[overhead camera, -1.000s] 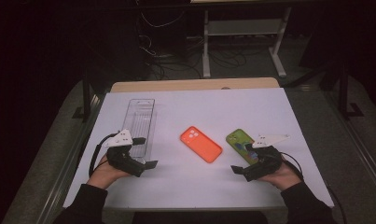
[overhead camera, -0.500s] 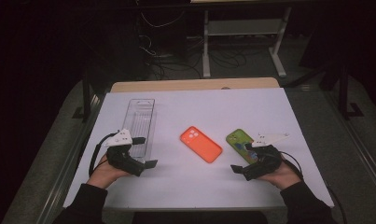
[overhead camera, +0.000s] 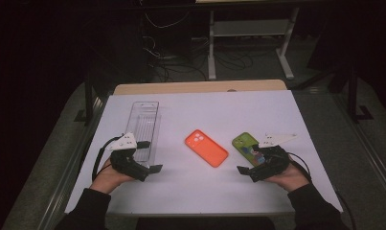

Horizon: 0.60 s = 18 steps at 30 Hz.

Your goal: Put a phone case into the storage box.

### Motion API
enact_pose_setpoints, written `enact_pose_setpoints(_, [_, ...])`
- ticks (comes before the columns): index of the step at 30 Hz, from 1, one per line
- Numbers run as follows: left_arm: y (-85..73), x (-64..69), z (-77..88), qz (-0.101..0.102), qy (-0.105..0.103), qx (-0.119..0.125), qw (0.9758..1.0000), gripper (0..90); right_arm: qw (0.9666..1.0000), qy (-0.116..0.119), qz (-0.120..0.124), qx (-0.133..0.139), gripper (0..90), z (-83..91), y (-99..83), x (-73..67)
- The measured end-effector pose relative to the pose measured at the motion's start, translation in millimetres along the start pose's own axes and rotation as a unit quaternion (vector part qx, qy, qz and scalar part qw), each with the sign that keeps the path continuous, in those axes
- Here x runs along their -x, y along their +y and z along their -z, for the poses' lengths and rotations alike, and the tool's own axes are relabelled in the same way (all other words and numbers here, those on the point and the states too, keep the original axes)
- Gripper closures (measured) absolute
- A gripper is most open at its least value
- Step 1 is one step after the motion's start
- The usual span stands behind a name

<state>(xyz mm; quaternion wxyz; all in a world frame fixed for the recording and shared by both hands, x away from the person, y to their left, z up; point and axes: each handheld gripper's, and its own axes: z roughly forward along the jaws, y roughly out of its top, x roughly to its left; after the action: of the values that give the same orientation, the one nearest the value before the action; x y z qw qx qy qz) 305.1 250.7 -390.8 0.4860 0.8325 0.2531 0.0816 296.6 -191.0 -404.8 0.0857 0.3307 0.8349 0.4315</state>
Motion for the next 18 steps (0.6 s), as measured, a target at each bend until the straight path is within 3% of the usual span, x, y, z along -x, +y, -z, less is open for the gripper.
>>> enact_pose_setpoints(18, [0.9,0.2,-1.5,-0.004,-0.003,-0.001,1.0,0.0,1.0,-0.007,0.0,-0.002,0.0,-0.7,11.8,6.6])
